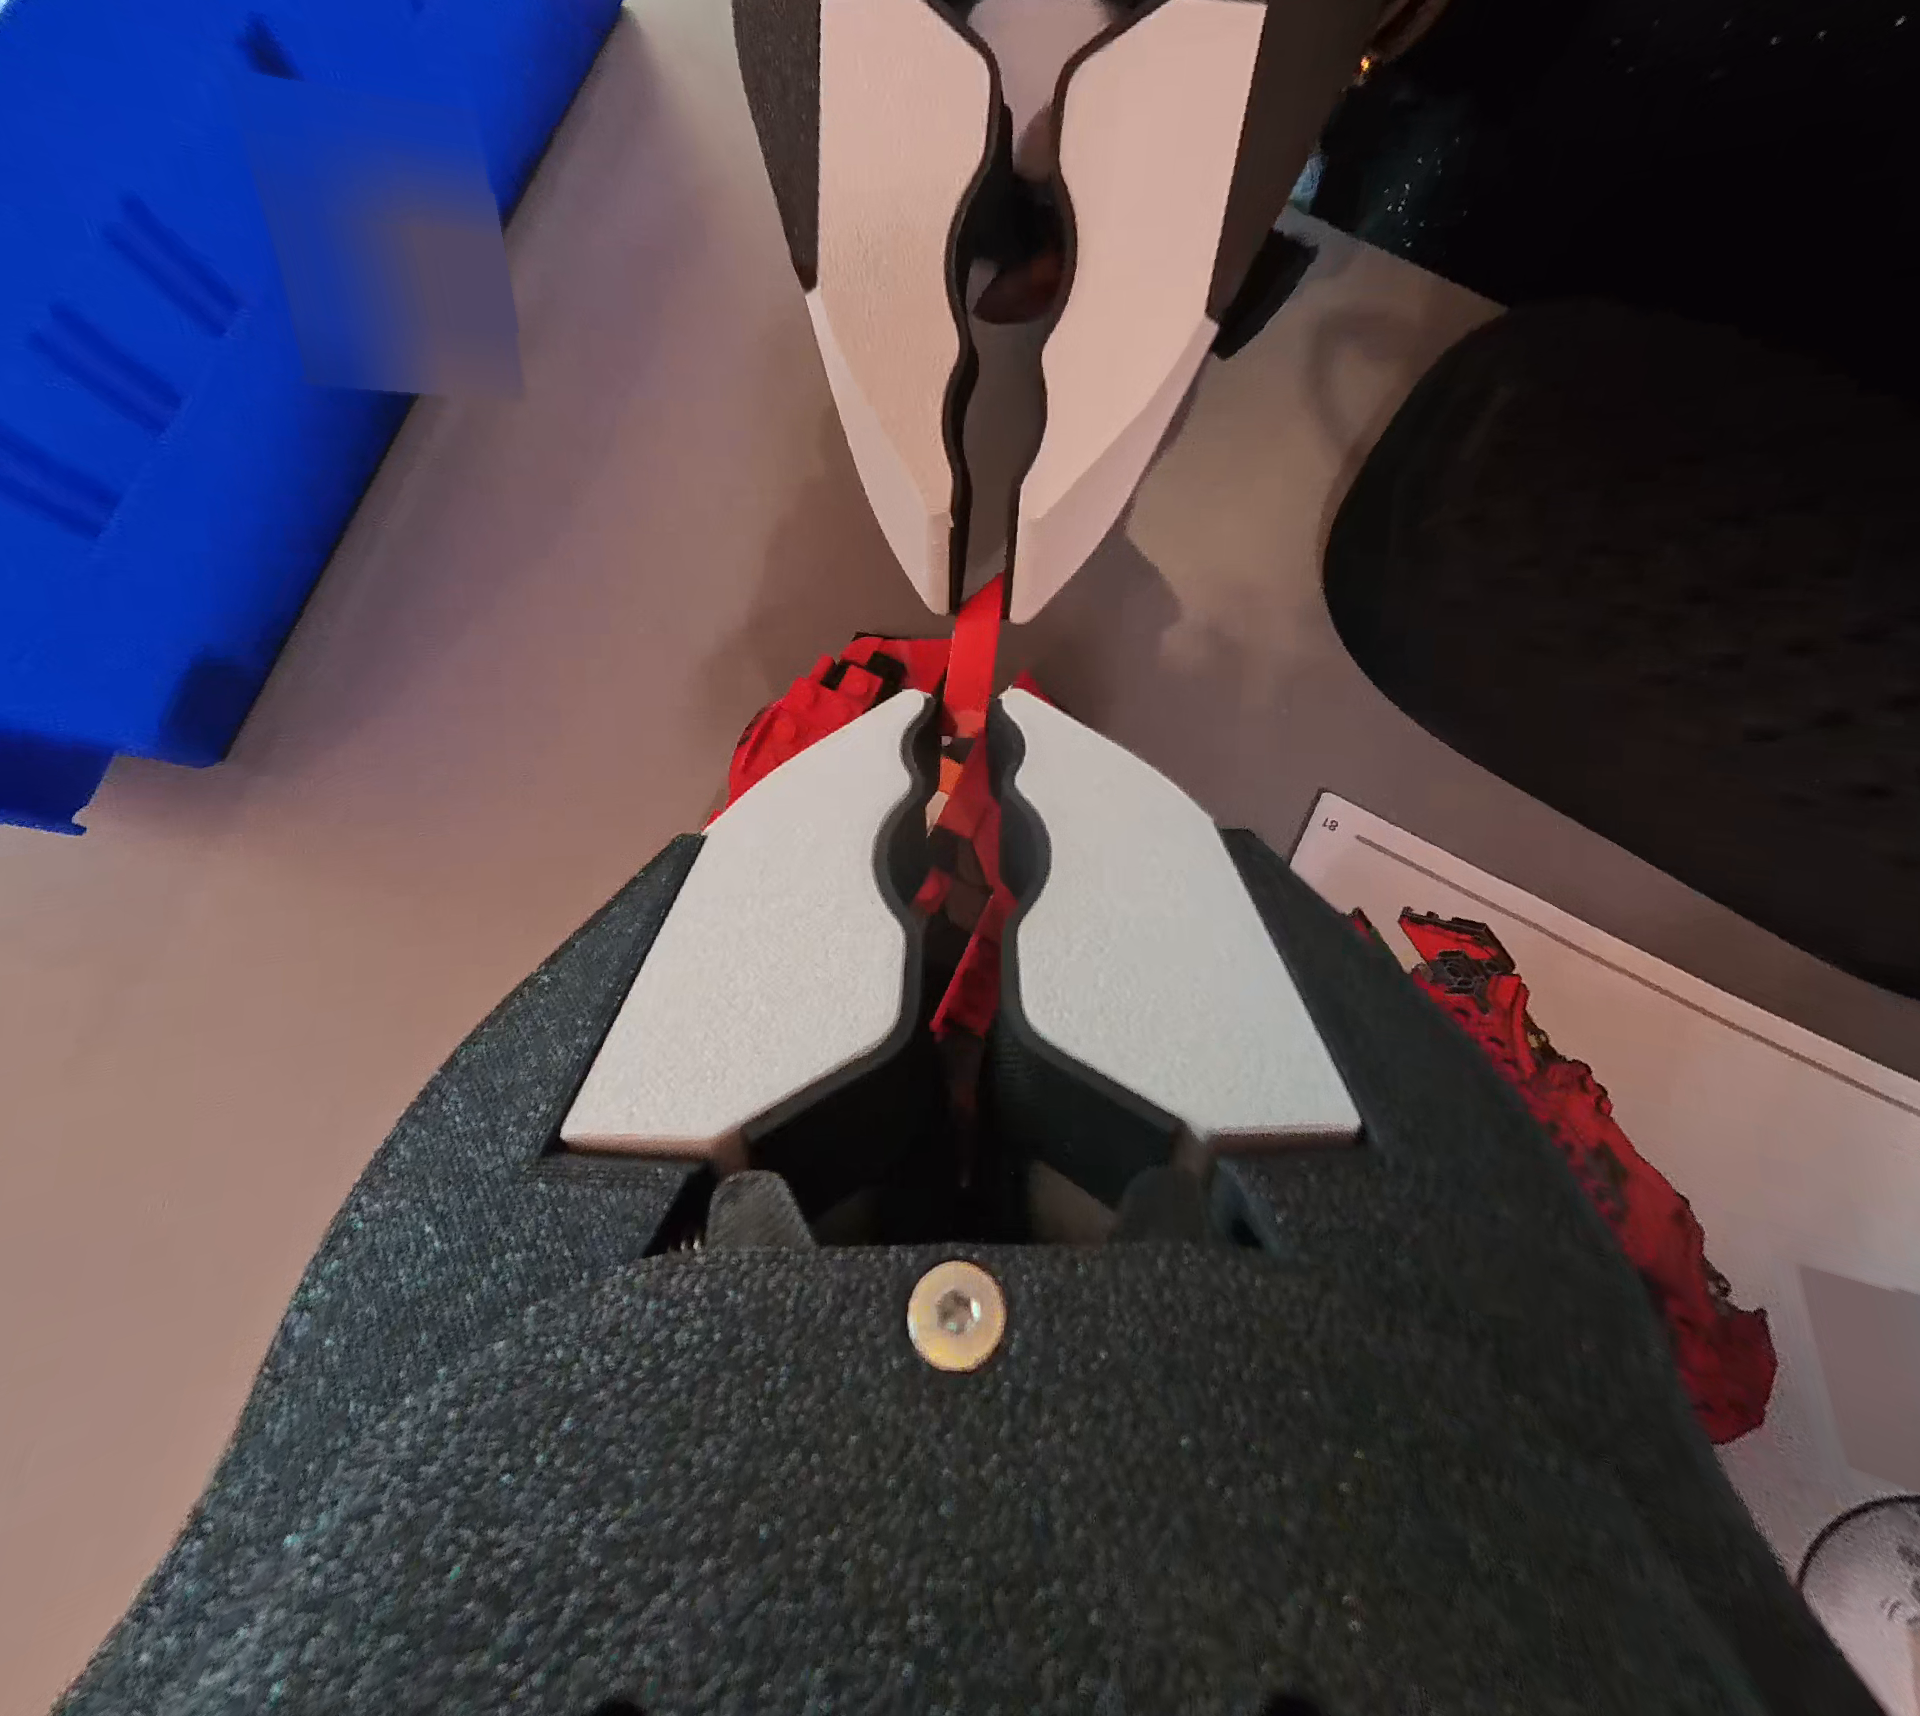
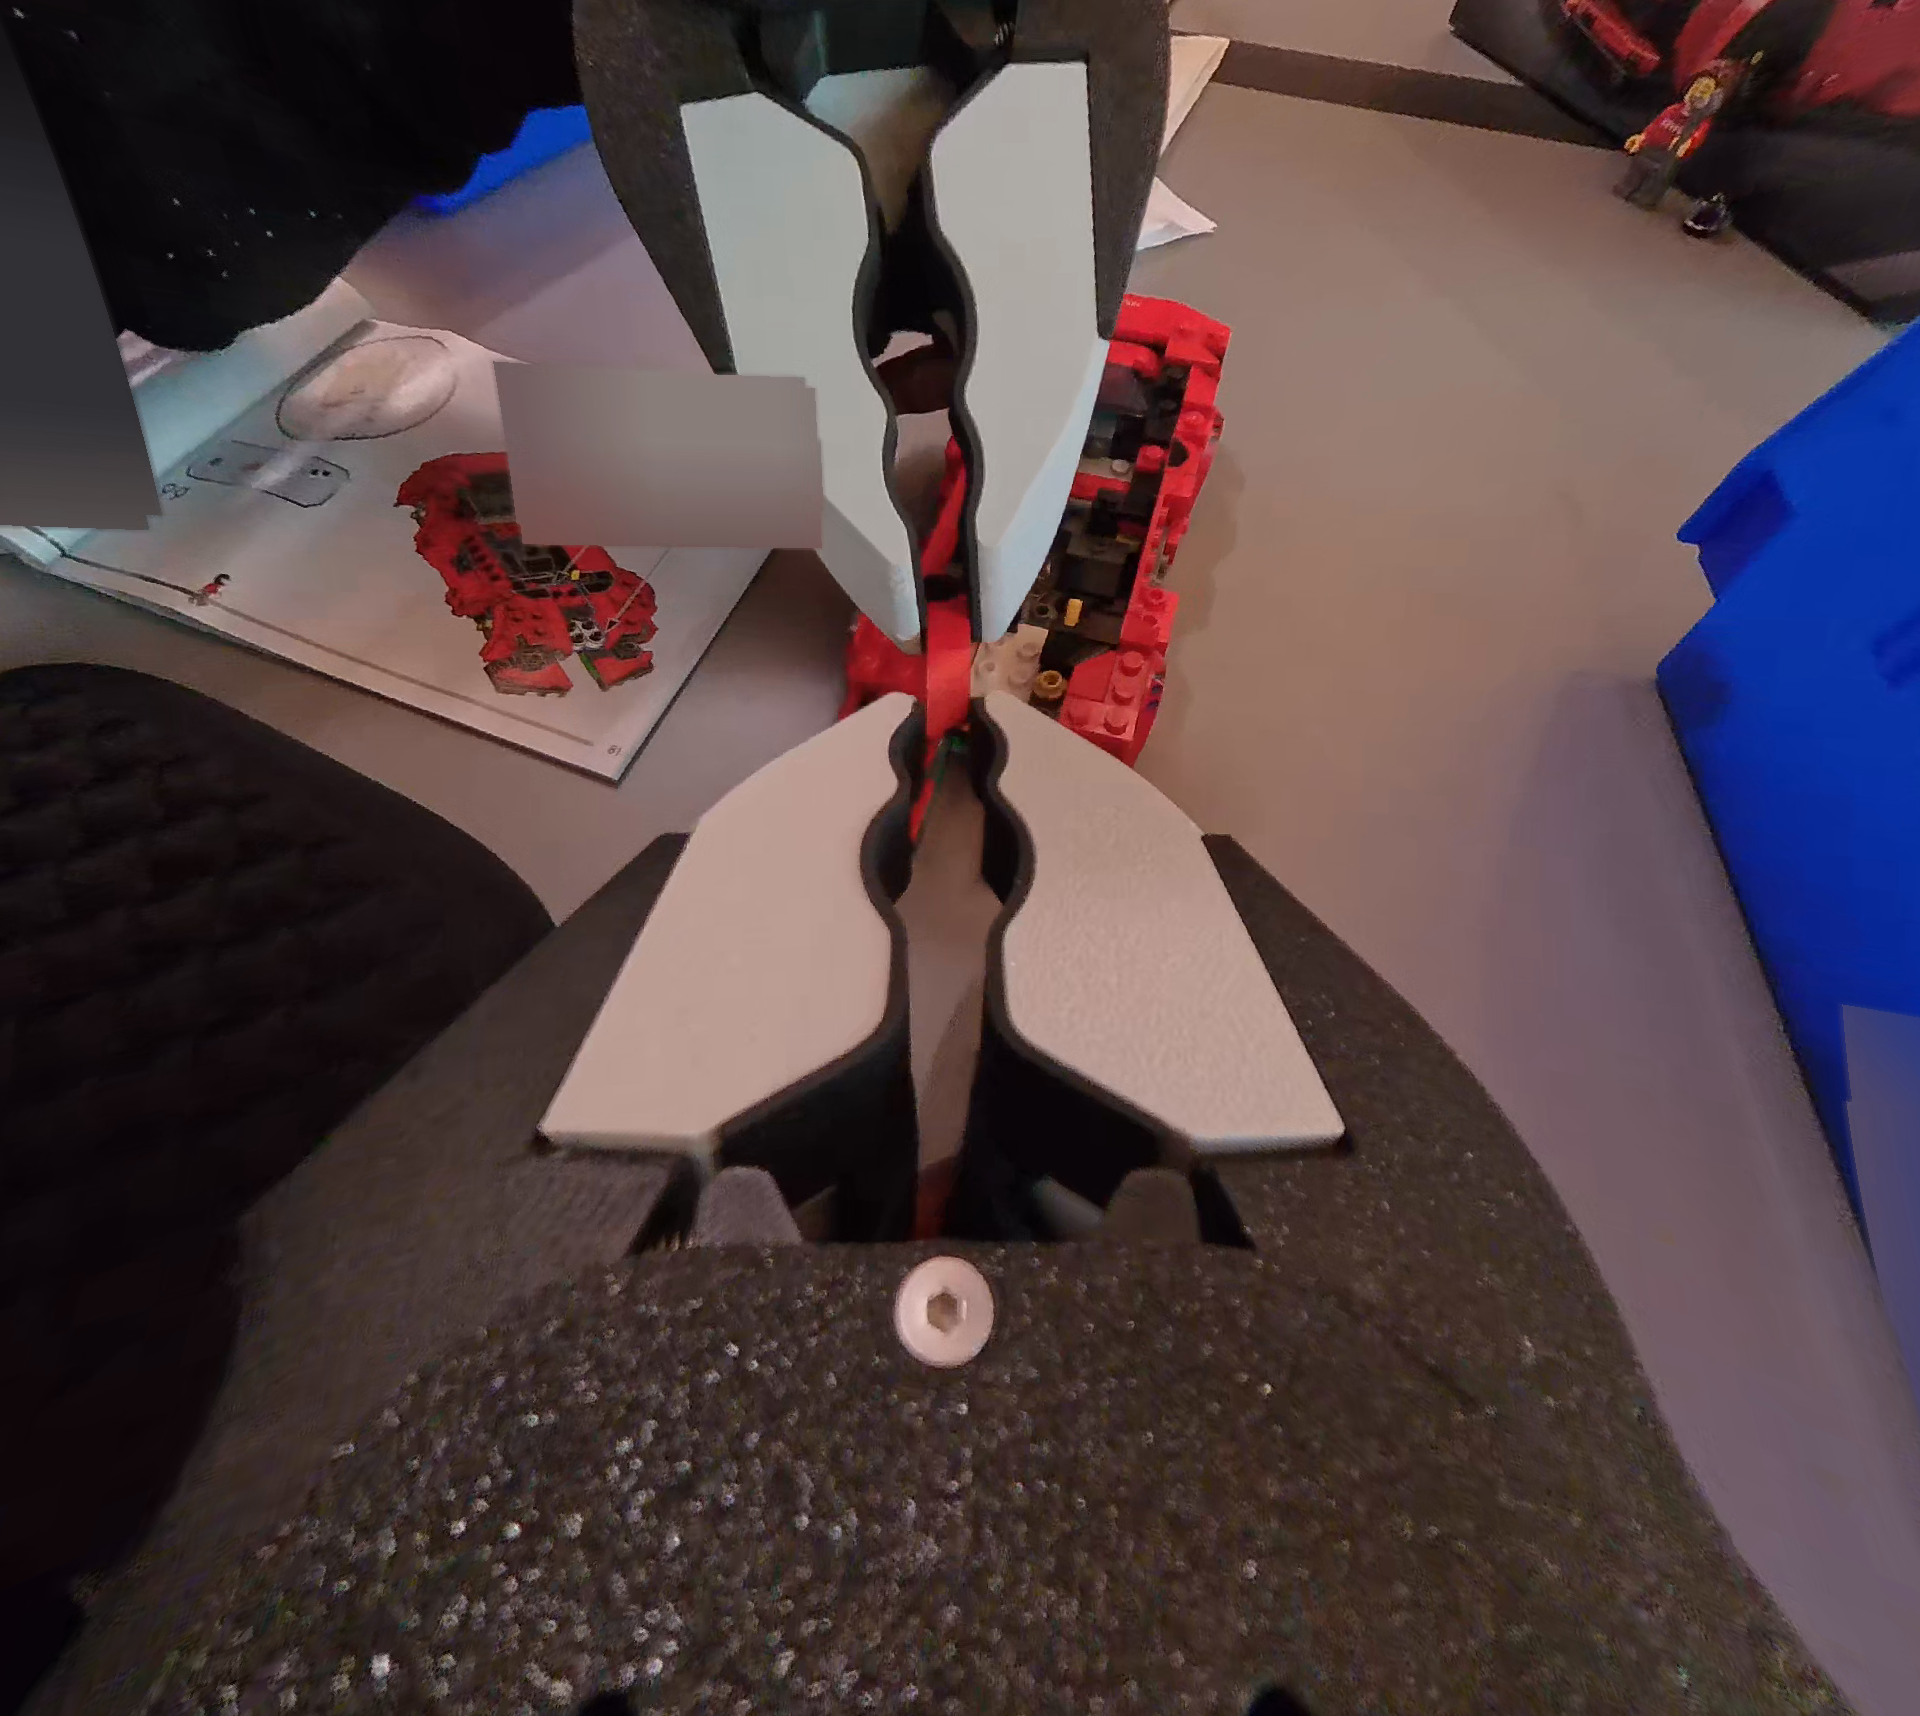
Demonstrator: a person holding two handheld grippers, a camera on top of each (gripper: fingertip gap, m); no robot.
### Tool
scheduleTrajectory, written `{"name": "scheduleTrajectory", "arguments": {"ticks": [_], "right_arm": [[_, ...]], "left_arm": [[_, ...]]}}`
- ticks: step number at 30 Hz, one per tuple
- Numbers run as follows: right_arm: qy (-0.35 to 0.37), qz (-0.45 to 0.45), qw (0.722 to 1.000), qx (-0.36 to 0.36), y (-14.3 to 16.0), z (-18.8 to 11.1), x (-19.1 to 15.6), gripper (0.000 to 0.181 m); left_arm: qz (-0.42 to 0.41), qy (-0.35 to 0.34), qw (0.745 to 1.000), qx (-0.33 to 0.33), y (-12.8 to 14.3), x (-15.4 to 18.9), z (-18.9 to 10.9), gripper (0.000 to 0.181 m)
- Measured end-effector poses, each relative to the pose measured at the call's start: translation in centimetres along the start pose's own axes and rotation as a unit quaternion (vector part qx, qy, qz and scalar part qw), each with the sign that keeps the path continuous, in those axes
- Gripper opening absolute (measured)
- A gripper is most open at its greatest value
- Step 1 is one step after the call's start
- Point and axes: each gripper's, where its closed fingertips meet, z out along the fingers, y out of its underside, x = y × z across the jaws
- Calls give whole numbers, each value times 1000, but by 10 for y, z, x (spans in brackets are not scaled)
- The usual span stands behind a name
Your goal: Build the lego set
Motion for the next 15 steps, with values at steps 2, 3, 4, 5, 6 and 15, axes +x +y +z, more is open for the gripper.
{"name": "scheduleTrajectory", "arguments": {"ticks": [2,3,4,5,6,15], "right_arm": [[10,-4,1000,-1,1,0,2,8],[19,-3,1000,1,2,0,4,8],[30,5,1000,2,3,0,7,7],[44,18,999,1,4,0,11,7],[58,31,998,-3,7,0,16,7],[128,40,990,-43,18,11,15,7]], "left_arm": [[2,-3,1000,-5,1,-2,1,8],[-2,-6,1000,-7,1,-4,2,8],[-10,-11,1000,-11,2,-6,2,9],[-19,-20,999,-19,4,-9,2,13],[-28,-33,999,-28,8,-13,-1,18],[-60,-115,990,-58,25,-25,-11,1]]}}
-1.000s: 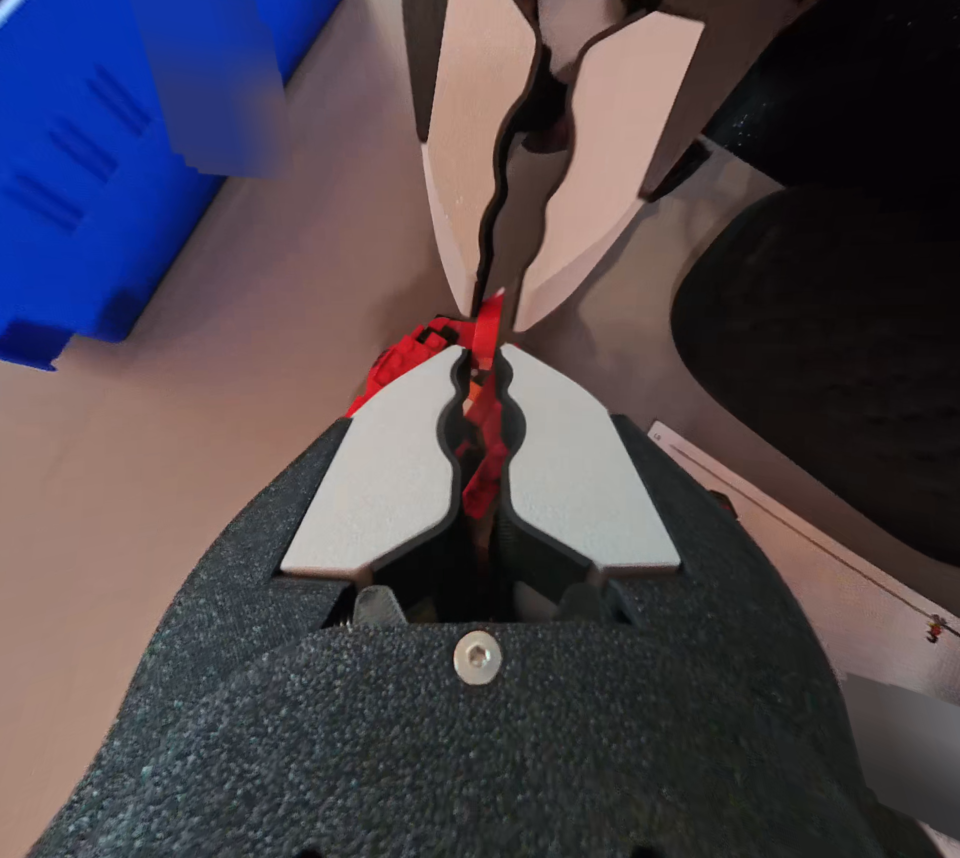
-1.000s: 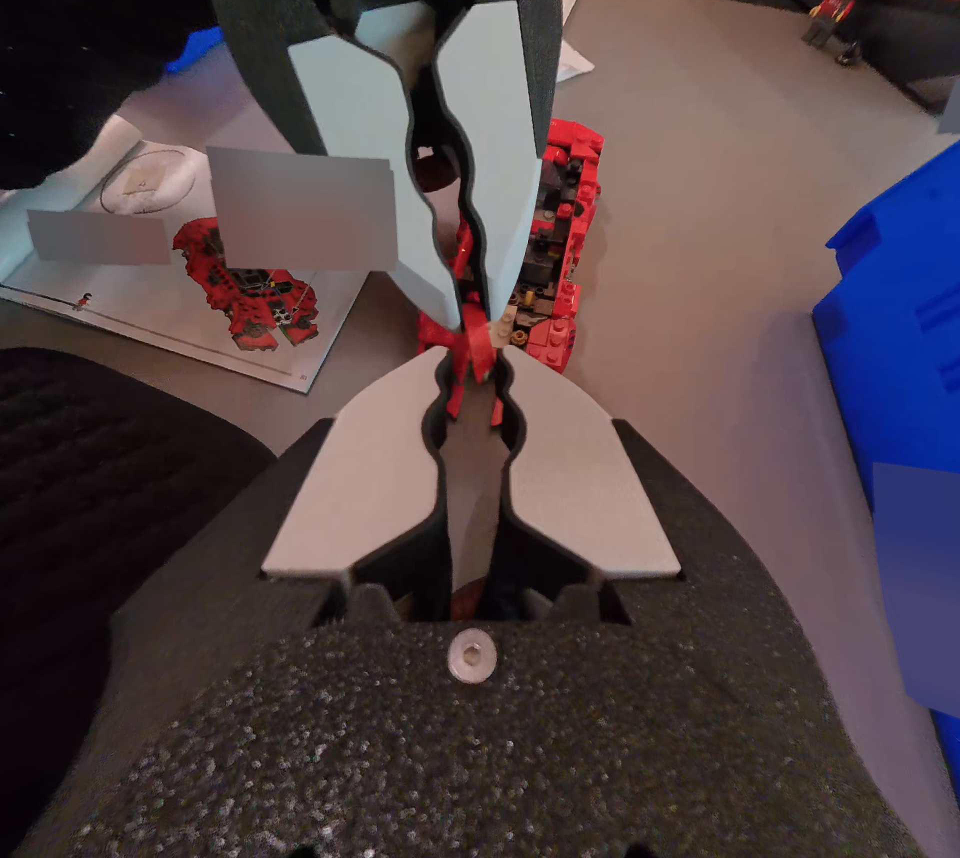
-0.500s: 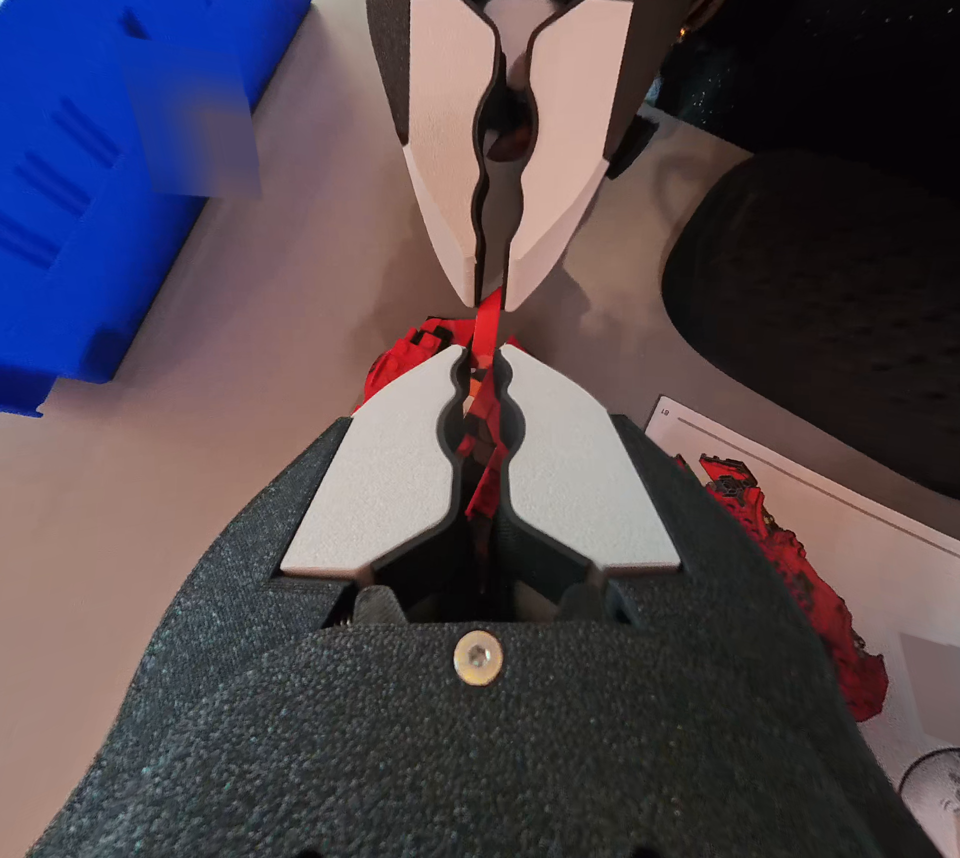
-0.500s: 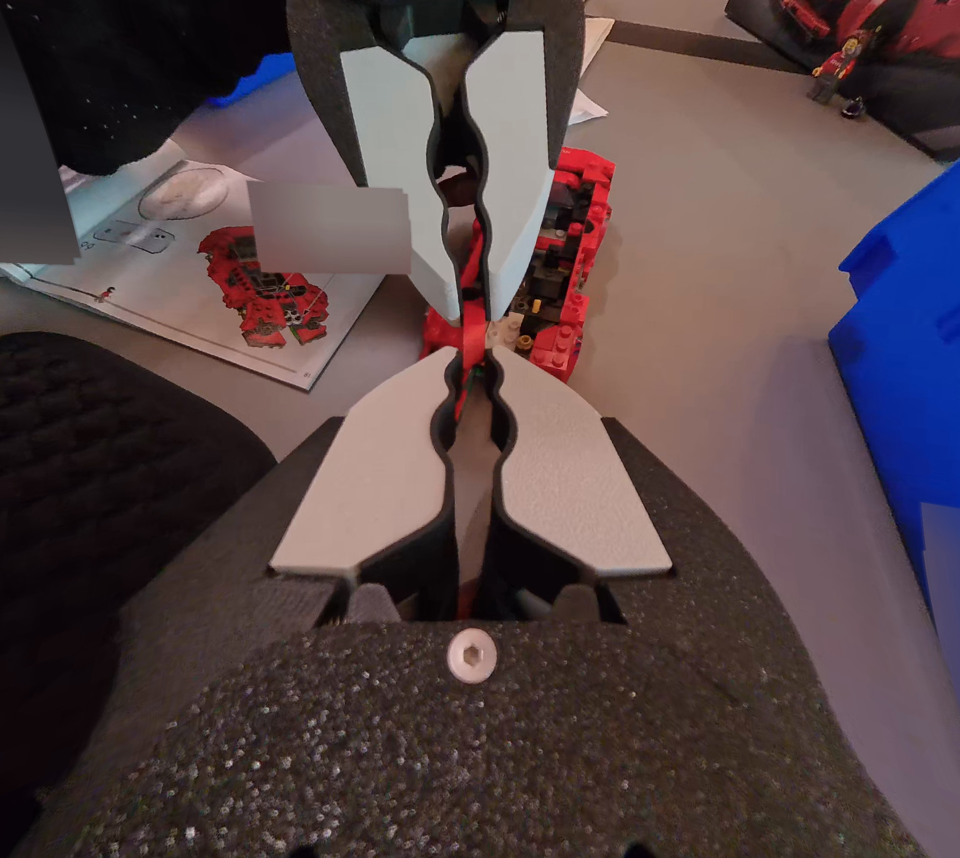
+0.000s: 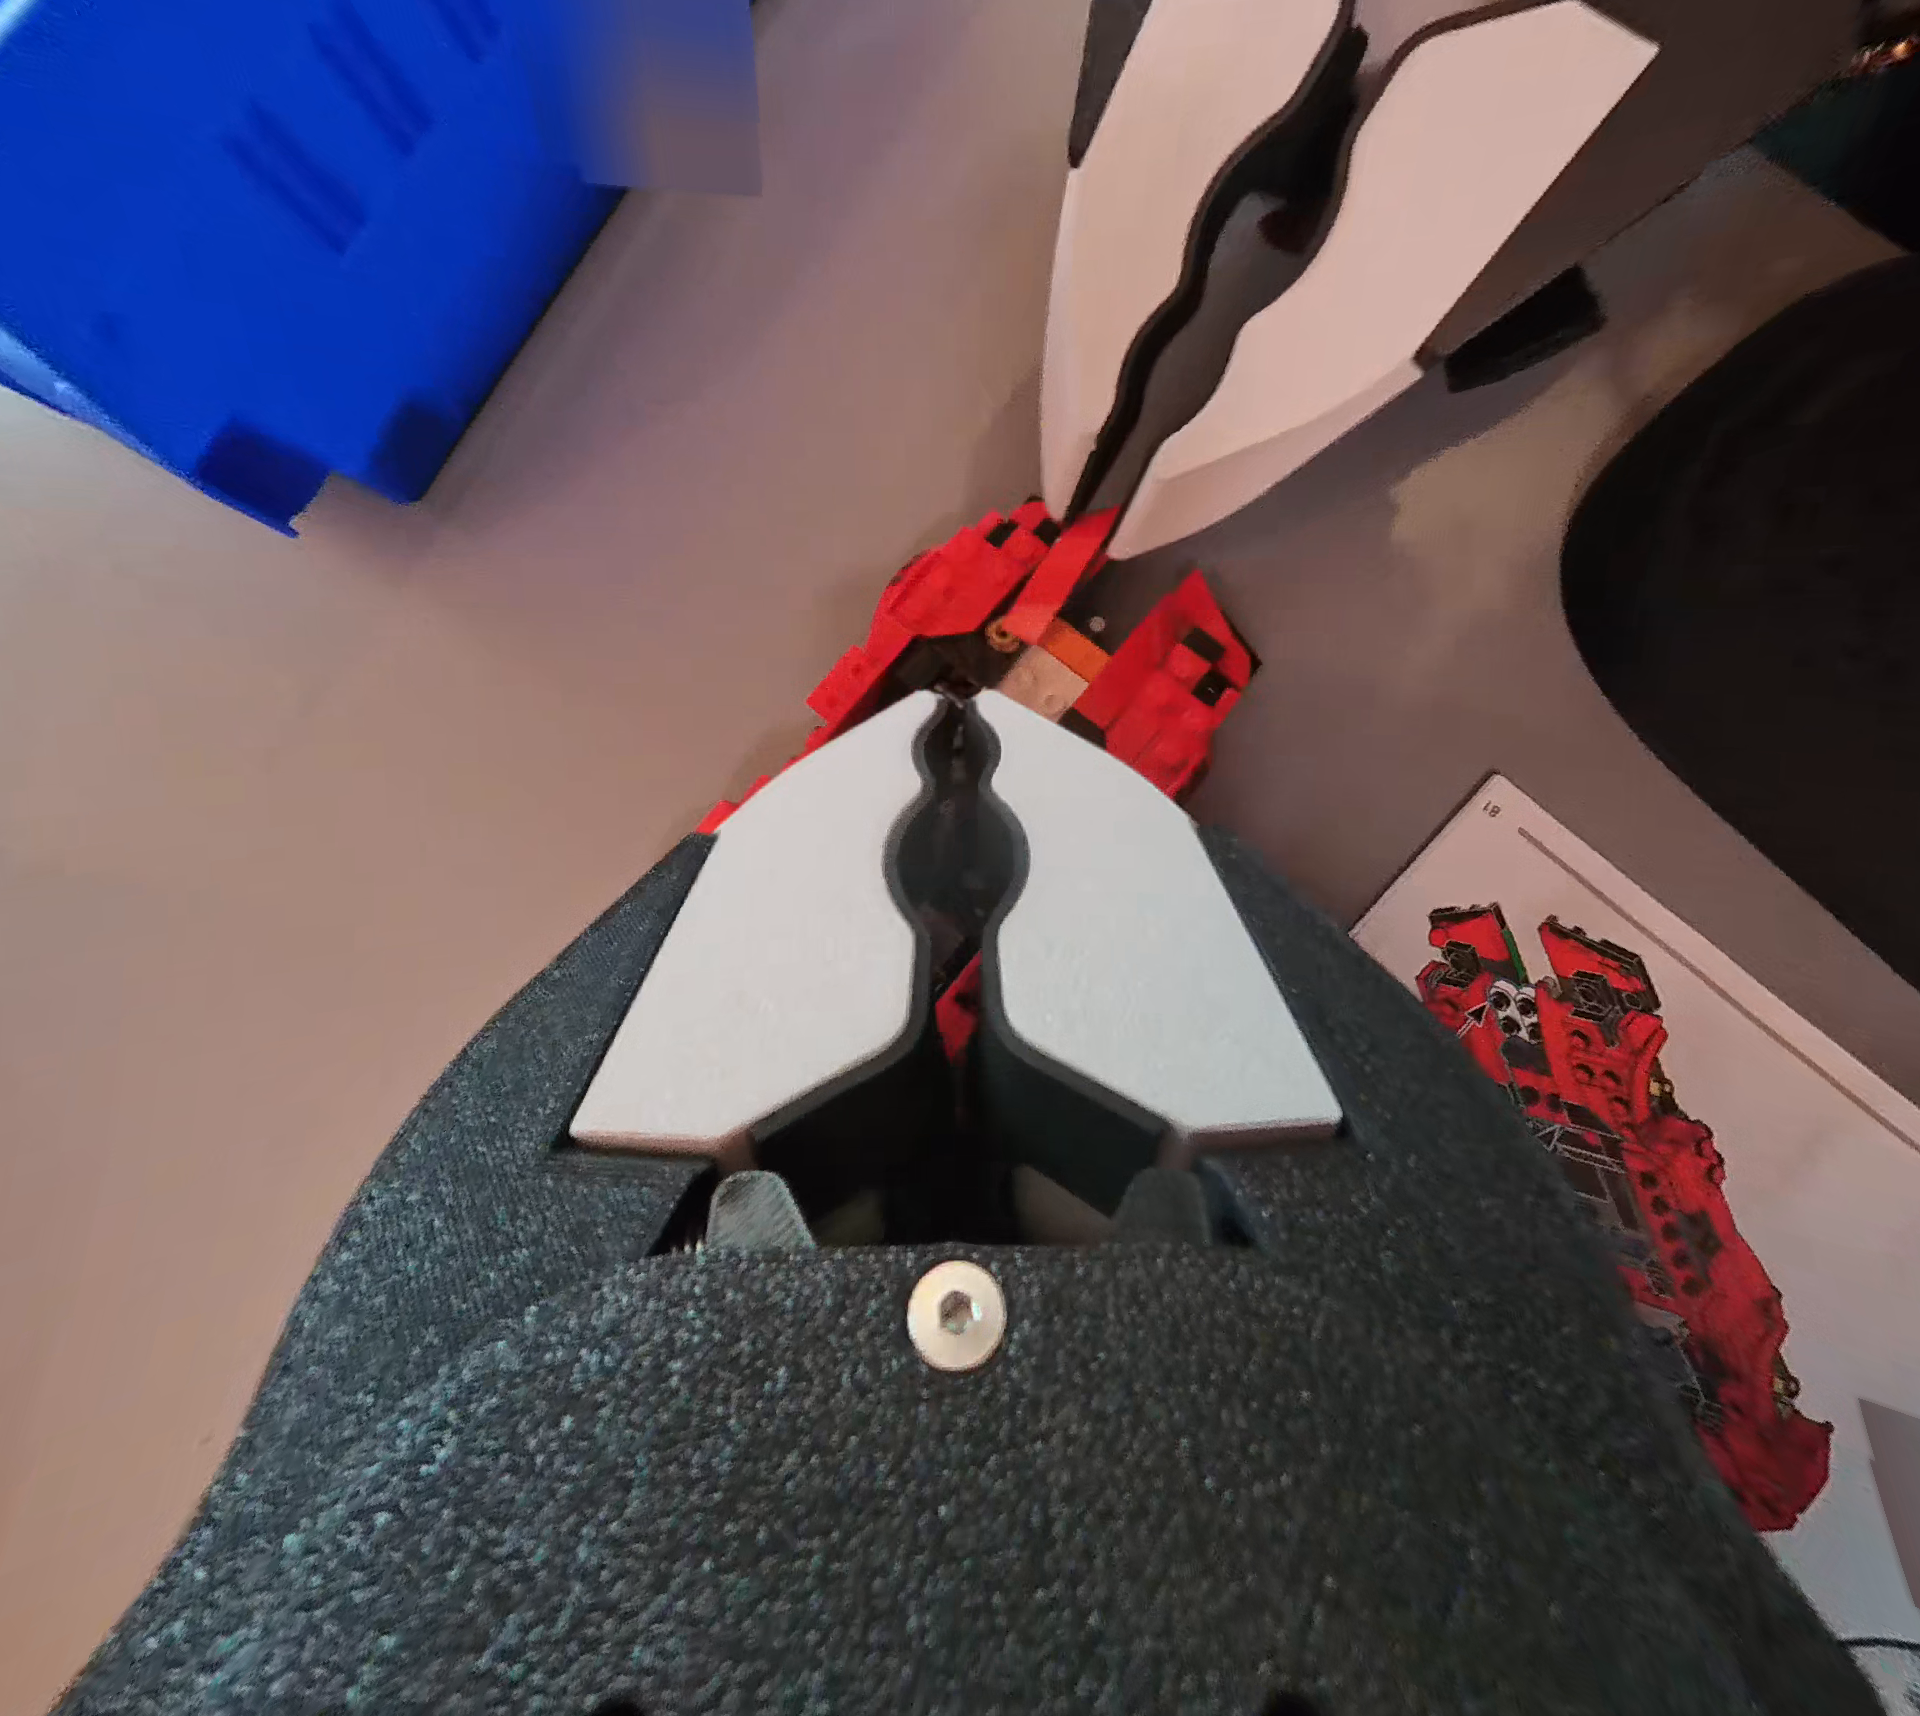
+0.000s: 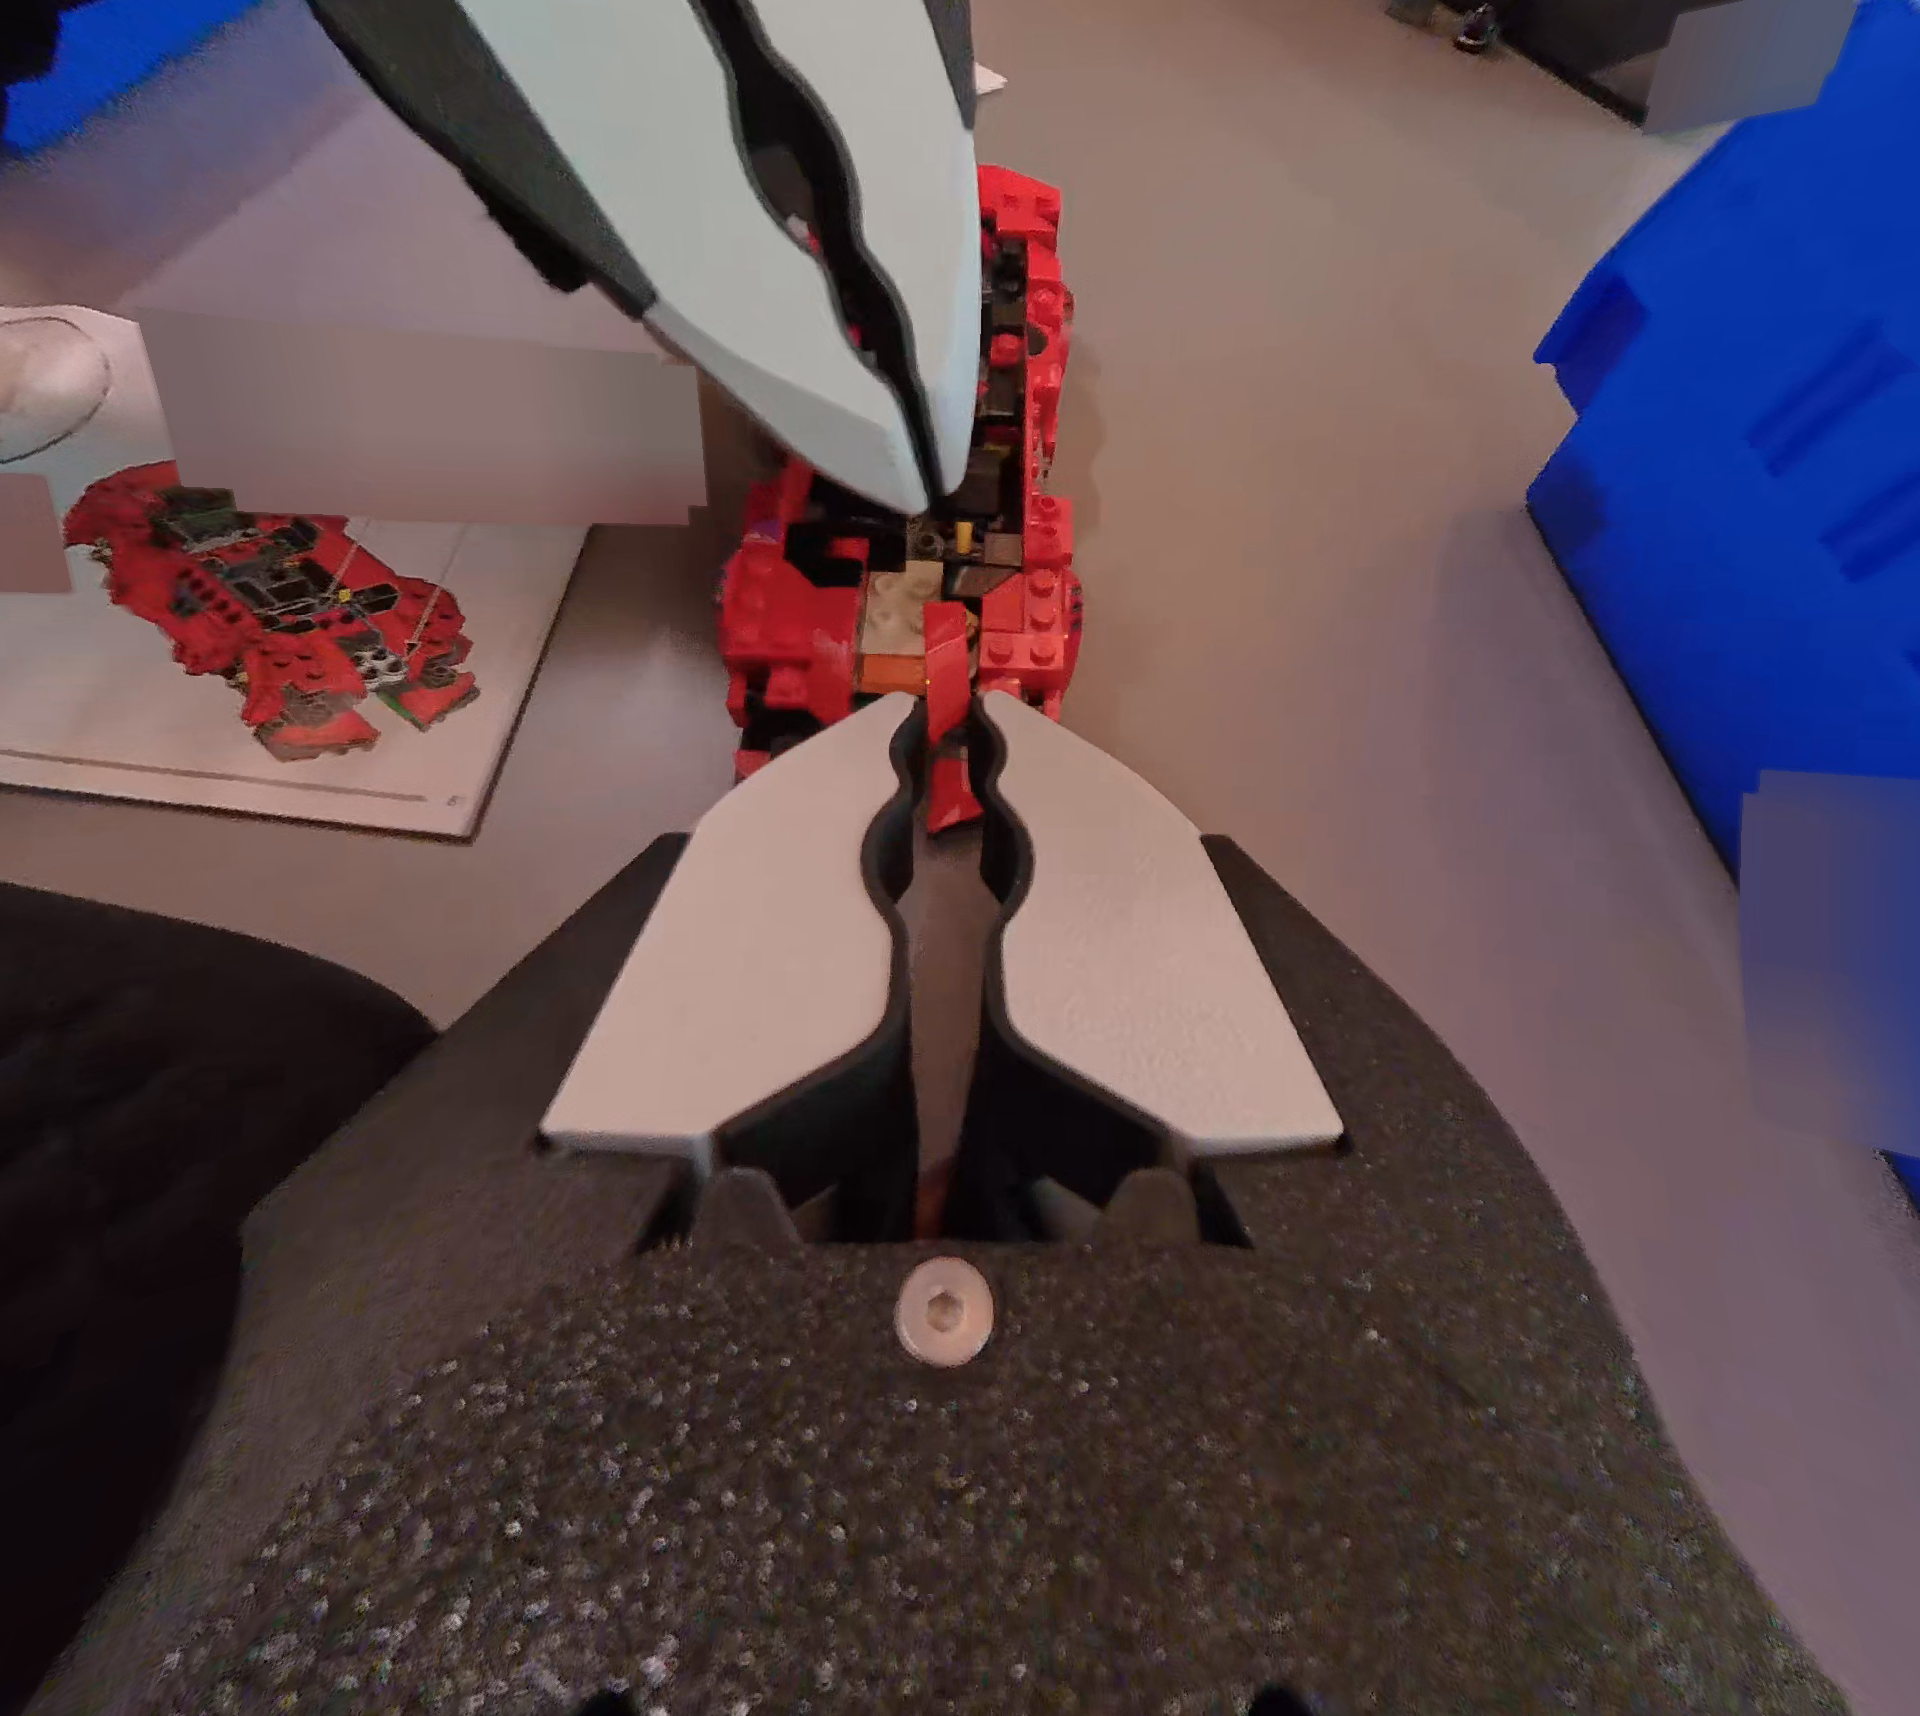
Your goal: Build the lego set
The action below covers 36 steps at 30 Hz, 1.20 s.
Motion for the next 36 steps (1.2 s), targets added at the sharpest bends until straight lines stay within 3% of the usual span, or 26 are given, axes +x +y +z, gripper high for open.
{"name": "scheduleTrajectory", "arguments": {"ticks": [7,26,36], "right_arm": [[37,-22,999,-22,3,5,1,7],[51,-12,998,-37,5,5,2,7],[52,-16,998,-37,4,7,3,7]], "left_arm": [[7,21,1000,12,-6,9,4,0],[44,24,999,2,-14,13,14,0],[9,41,999,-2,-9,10,18,0]]}}
